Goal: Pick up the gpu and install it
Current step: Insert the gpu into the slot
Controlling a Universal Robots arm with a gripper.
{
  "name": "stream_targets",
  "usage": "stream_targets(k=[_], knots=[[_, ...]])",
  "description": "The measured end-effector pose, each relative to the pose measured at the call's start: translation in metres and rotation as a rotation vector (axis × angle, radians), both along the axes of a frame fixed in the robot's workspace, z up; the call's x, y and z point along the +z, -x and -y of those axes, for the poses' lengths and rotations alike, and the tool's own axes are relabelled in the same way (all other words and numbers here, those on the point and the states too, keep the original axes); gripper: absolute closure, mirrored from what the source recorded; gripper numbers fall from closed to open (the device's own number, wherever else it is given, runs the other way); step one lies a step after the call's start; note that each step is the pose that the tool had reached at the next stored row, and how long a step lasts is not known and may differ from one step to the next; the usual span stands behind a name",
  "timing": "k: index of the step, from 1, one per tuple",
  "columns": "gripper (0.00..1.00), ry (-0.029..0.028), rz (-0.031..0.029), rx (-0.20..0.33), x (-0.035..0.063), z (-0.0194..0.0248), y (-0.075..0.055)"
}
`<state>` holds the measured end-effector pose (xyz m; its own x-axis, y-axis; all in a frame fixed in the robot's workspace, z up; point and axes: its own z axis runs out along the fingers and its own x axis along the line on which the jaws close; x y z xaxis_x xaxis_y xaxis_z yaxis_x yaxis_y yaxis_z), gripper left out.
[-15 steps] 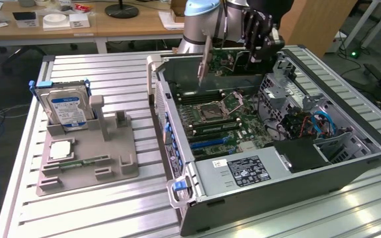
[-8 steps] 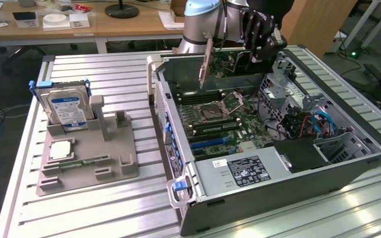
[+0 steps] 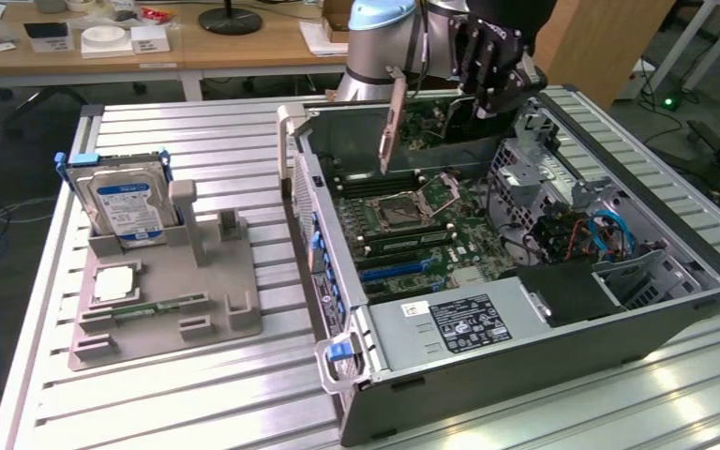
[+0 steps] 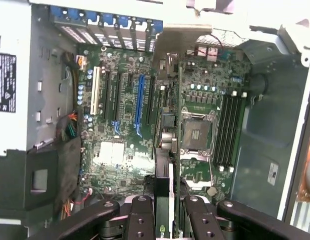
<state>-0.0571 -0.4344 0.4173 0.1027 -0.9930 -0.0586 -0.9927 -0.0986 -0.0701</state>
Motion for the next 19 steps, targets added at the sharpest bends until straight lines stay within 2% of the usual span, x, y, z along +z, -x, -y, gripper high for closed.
stream_targets(k=[5,9,15,19], knots=[[0.73,0.0001,0.0022,0.060,-0.0001,0.0002,0.0000],[0.73,0.0001,0.0029,0.077,-0.0001,0.0003,0.0000],[0.73,0.0001,0.0029,0.079,-0.0003,0.0003,0.0000],[0.73,0.0000,0.0031,0.030,-0.0021,0.0003,0.0000]])
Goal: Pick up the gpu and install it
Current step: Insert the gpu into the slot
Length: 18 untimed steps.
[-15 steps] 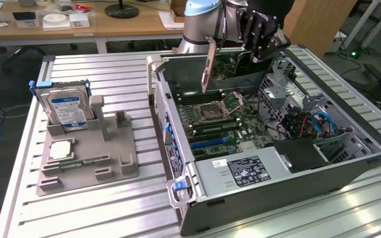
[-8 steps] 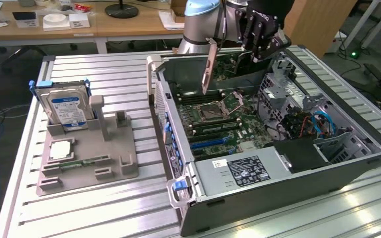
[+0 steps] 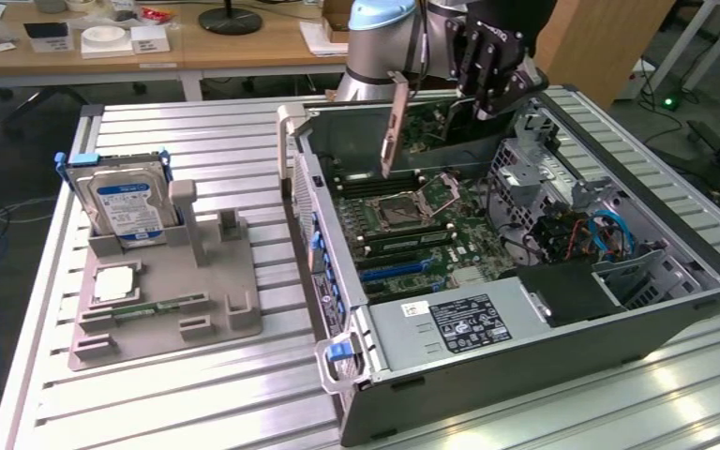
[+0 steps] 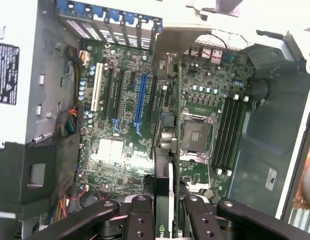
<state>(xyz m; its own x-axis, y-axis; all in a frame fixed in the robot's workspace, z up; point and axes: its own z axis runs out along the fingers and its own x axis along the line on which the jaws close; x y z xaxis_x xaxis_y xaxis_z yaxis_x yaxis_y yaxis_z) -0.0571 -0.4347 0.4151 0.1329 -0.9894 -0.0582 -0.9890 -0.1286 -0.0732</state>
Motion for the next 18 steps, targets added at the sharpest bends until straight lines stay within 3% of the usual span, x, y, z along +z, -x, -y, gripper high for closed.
stream_targets(k=[4,18], knots=[[0.73,0.0000,0.0001,-0.025,-0.0029,0.0000,0.000],[0.73,0.0000,0.0001,-0.025,-0.0114,0.0000,0.000]])
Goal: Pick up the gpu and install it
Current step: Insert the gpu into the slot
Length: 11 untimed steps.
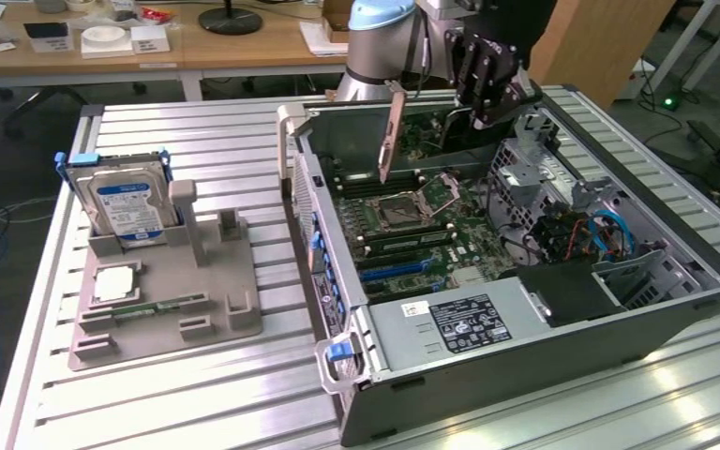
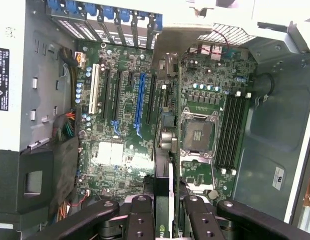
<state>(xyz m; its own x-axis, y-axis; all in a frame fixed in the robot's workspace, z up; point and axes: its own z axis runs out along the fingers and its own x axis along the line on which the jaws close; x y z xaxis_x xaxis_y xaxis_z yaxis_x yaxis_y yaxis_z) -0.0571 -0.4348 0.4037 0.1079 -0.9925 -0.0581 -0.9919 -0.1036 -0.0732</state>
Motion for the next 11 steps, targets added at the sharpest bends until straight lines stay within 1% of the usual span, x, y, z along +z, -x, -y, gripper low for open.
stream_targets(k=[11], knots=[[0.73,0.0001,0.0000,0.000,-0.0054,0.0000,0.0000]])
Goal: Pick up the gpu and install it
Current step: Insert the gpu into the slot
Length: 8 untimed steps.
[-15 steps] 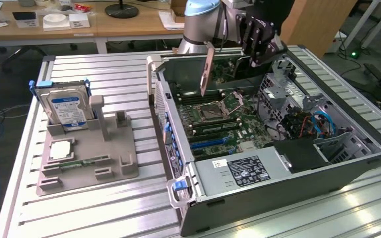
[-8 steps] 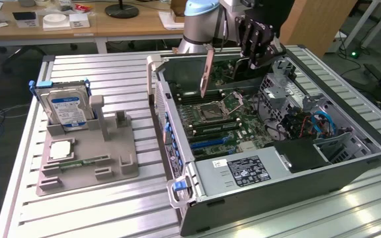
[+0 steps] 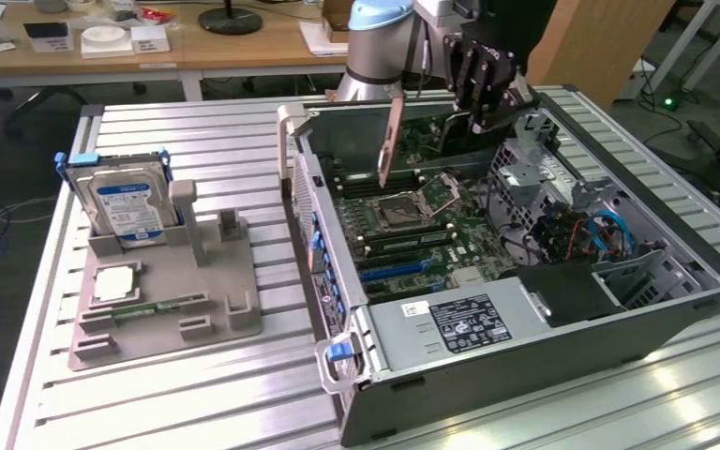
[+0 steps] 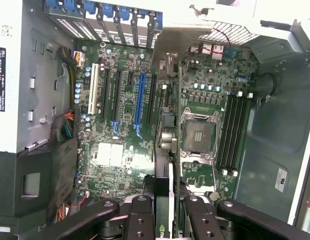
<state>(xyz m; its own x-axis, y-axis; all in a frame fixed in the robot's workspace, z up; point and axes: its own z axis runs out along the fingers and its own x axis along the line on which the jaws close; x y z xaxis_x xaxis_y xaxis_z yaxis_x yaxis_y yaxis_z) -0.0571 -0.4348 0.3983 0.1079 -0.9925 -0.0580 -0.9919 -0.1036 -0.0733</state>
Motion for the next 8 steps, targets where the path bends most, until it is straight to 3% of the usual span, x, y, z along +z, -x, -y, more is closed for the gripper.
stream_targets(k=[8], knots=[[0.73,0.0000,0.0000,0.000,-0.0039,0.0000,0.0000]])
